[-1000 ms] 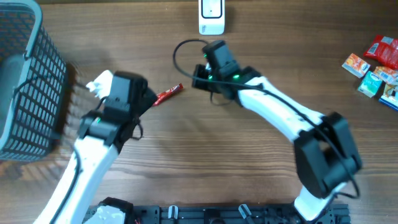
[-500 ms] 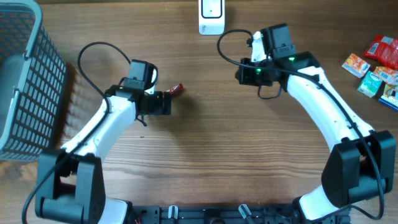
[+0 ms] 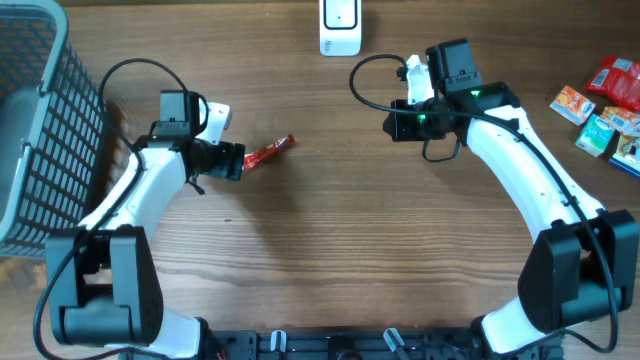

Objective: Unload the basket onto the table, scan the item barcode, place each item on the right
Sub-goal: 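Pass the stick to the left gripper and withdraw the right gripper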

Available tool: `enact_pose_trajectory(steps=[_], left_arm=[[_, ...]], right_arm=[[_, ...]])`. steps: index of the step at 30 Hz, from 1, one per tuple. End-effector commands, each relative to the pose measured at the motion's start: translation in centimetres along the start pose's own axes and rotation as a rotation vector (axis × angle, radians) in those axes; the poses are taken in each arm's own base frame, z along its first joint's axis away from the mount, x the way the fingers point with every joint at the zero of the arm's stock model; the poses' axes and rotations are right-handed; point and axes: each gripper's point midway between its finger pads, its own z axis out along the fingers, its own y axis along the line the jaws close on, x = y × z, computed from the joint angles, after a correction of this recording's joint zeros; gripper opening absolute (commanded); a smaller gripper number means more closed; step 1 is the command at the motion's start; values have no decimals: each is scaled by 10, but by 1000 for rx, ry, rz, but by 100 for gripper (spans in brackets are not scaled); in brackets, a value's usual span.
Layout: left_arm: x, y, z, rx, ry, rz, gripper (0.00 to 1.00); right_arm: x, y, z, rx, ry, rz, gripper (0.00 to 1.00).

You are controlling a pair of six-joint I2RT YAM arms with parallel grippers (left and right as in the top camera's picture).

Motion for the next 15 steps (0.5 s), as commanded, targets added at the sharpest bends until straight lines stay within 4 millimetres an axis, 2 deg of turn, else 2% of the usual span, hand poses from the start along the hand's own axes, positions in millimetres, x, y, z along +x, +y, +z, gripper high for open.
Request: enact_pose_trajectory(steps=[1,6,11,15], left_arm=[[11,-15,17,103,45,41,89],[21,-24,31,161,79,81,85],[14,-23,43,167,52,84,64],[9,-35,42,240,20,83,62]], right_arm=[[-5,6,-7,-20,-29,-33,15],[-7,7,-8,-22,-37,-34,15],[-7,7,-8,-22,-37,-35,15],[-7,7,-8,-22,-37,-34,15]])
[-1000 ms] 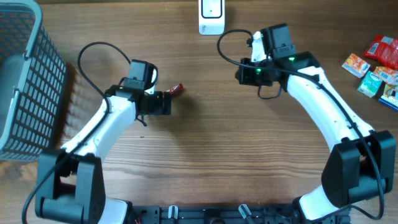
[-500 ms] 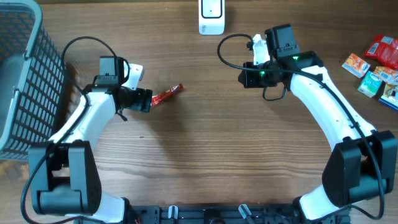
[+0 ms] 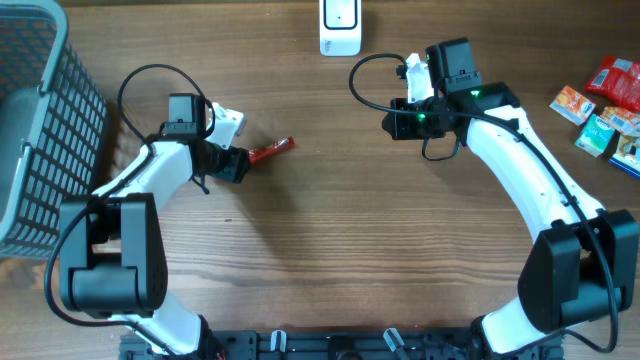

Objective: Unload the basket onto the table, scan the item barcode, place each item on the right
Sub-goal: 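Pass the stick to the left gripper and withdraw the right gripper, then raise the stick upright with the left gripper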

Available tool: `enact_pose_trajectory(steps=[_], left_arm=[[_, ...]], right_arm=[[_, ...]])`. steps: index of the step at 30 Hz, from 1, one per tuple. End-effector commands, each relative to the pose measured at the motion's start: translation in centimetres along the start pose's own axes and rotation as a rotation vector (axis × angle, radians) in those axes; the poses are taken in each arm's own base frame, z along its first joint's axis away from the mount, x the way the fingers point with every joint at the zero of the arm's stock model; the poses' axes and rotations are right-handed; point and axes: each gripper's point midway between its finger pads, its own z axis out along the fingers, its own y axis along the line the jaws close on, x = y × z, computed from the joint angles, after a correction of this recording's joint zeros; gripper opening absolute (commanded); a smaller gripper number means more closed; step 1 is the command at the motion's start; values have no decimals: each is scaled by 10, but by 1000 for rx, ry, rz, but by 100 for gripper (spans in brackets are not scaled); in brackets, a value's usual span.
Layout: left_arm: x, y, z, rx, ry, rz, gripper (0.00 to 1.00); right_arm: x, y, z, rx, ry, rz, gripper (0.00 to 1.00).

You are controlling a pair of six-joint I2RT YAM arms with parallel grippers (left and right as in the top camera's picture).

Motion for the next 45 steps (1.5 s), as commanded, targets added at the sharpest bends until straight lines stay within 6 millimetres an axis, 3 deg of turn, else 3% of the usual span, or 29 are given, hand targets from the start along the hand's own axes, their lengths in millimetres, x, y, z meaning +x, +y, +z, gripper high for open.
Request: enact_pose_trajectory(steps=[1,6,11,12,14,16,17,19,23,28,30,34,39,45], left_arm=[[3,-15,9,99,1,3,60],[14,-17,8,103,49,-10,36],[18,-17,8,104,66,-15,23],[19,-17,8,105,68,-16,4],[21,-18,7,106,76,-26,4],[23,-19,7,110,86,-29,19],[24,-19,7,111,89,-30,19],[25,-19,7,113,93,-32,4],[12,-20,0,115,62,-84,4],[-20,-25,-21,146,-30,-181,4],[-33,-37,-33,217,-78,-198,4],[-59,-80,-67,485,-182,-211,4],[-72,-102,-88,661,-200,-324,4],[-91,-135,-131,1001,-193,-411,4]], right_arm=[[-3,6,-7,-20,-22,-26,15],[-5,6,-7,-21,-28,-28,15],[-7,7,-8,-22,-35,-24,15],[-6,7,-8,-22,-34,-24,15],[-6,7,-8,-22,-34,-23,15],[-6,7,-8,-22,-34,-24,15],[-6,7,-8,-22,-34,-24,15],[-6,7,-7,-22,-34,-24,15],[-6,6,-7,-22,-32,-23,15],[-5,6,-7,-22,-29,-21,15],[-5,6,-7,-21,-27,-3,15],[-4,6,-7,-21,-27,-1,15],[-2,5,-7,-20,-18,32,18],[1,5,1,-46,13,149,4]])
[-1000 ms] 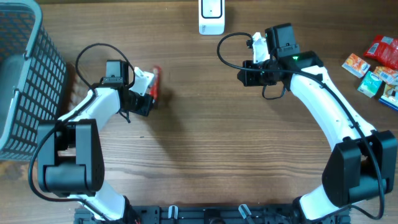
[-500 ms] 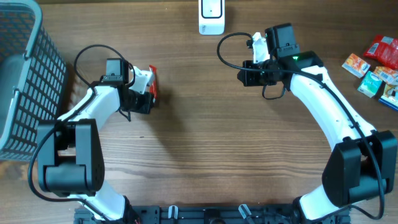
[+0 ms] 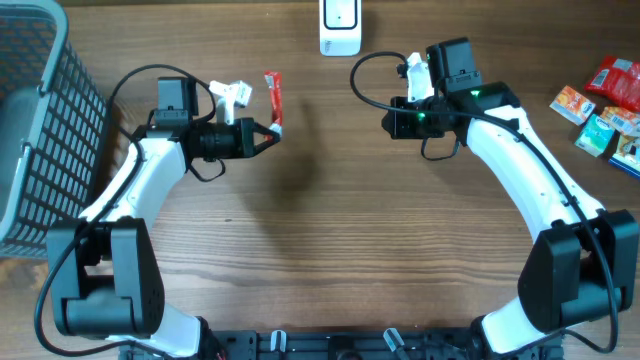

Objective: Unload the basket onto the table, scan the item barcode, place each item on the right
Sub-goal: 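Raise the stick upright with the left gripper, then reach the right gripper to the stick held by the left gripper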

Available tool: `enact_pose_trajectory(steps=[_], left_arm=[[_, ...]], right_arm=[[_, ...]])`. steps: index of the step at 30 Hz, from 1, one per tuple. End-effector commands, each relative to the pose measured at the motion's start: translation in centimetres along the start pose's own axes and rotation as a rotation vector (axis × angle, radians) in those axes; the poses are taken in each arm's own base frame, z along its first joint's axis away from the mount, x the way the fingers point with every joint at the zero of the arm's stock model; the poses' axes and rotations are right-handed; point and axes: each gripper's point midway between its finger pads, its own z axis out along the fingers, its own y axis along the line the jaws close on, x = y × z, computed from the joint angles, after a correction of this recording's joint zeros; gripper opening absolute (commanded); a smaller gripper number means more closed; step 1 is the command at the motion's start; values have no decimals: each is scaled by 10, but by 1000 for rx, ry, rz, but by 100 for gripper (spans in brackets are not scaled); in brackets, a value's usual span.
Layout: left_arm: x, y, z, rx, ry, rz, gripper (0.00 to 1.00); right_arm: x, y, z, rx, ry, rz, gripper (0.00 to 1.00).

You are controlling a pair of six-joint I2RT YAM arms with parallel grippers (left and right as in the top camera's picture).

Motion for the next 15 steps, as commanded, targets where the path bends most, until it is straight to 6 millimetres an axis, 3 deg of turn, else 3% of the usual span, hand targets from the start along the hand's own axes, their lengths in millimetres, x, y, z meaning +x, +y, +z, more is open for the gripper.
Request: enact_pose_trajectory(steps=[1,4,8,15], left_arm=[[-9,-57,-13,290,28,-167,4],[-9,-70,-18,367,60,-239,4],[-3,-92,-28,510,74,-77,4],[5,-88,-26,493,47,54,4]], right_arm=[[3,-1,2,-25,17,117,4],[3,-13,6,-14,30,187,4],[4,-39,11,-12,51,241,4],[12,-29,6,-288,124,214,4]])
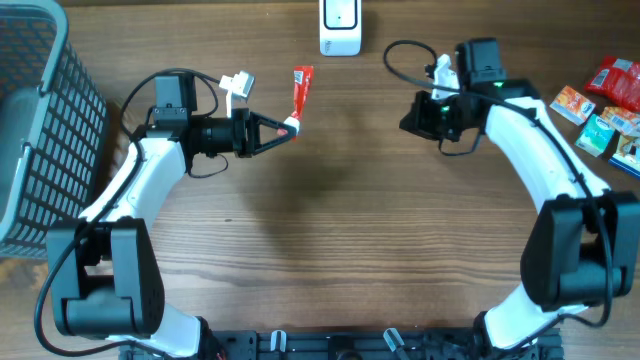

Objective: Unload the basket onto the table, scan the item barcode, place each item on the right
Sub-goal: 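Reach the right gripper to the stick held by the left gripper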

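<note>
A small red packet [300, 92] with a white end hangs in the air, my left gripper [286, 127] shut on its lower end. It is held just below and left of the white scanner [340, 27], which stands at the far edge of the table. The right gripper [418, 117] hovers over the table to the right of the scanner. Its fingers are hidden under the wrist, so whether they are open does not show.
A grey wire basket [35, 130] fills the far left. Several coloured packets [605, 105] lie in a cluster at the right edge. Cables loop above both wrists.
My left gripper has moved to the right with the red packet, closer to the scanner. The right arm has drawn back to the right, away from the middle.
At first the left gripper was at the red packet lying on the table, and half a second later still down at its end. Then the packet was held raised and upright left of the scanner. Now it sits closer to the scanner, and the right arm has shifted right.
</note>
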Available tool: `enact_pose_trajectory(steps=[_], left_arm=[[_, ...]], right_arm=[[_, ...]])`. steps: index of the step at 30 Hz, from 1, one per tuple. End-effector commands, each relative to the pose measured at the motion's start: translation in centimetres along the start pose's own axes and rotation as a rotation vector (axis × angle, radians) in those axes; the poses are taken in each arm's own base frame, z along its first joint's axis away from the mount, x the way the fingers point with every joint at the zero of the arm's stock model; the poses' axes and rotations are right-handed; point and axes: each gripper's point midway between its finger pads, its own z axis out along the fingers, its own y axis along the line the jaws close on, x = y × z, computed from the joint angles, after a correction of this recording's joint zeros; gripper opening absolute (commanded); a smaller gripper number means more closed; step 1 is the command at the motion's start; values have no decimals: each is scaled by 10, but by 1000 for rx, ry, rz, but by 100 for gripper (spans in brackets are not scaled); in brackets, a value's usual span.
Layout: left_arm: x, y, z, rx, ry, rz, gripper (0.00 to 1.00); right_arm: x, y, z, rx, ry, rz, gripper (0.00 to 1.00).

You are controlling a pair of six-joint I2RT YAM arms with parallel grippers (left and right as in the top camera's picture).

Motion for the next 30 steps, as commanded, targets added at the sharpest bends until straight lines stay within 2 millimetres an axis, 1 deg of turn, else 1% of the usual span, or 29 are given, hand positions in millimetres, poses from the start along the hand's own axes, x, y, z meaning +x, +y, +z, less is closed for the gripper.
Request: enact_pose_trajectory(steps=[1,3,5,6,8,9,10,12,13,14,15,17,20,21,22,25,30], left_arm=[[2,-13,-2,35,6,132,4],[2,-13,-2,36,7,127,4],[2,-13,-2,37,7,123,4],[2,-13,-2,36,7,121,4],[2,-13,-2,36,7,120,4],[2,-13,-2,36,7,120,4],[2,-13,-2,36,7,115,4],[2,-13,-2,36,8,88,4],[2,-13,-2,36,8,75,4],[2,-13,-2,36,8,73,4],[2,-13,-2,36,8,72,4],[2,-13,-2,36,8,69,4],[2,-13,-2,35,8,21,4],[1,-13,-2,35,8,-9,4],[1,-14,-2,35,8,-41,4],[0,-14,-2,36,8,-72,4],[0,-14,-2,36,8,-89,4]], right_arm=[[14,16,3,-230,94,-9,4],[18,27,3,-324,119,6,6],[23,51,-2,-512,151,6,13],[24,62,-7,-603,161,2,19],[22,79,-14,-749,185,22,38],[21,82,-13,-781,195,38,47],[19,86,-13,-811,208,55,64],[16,91,-4,-804,224,95,77],[16,95,0,-802,231,105,85],[16,102,4,-807,238,101,93],[17,110,6,-816,244,91,98],[19,126,9,-832,253,64,100],[20,158,11,-861,267,32,100],[19,178,15,-861,254,48,100],[18,194,20,-855,240,87,100],[20,206,34,-816,226,160,100],[40,216,69,-739,270,277,100]])
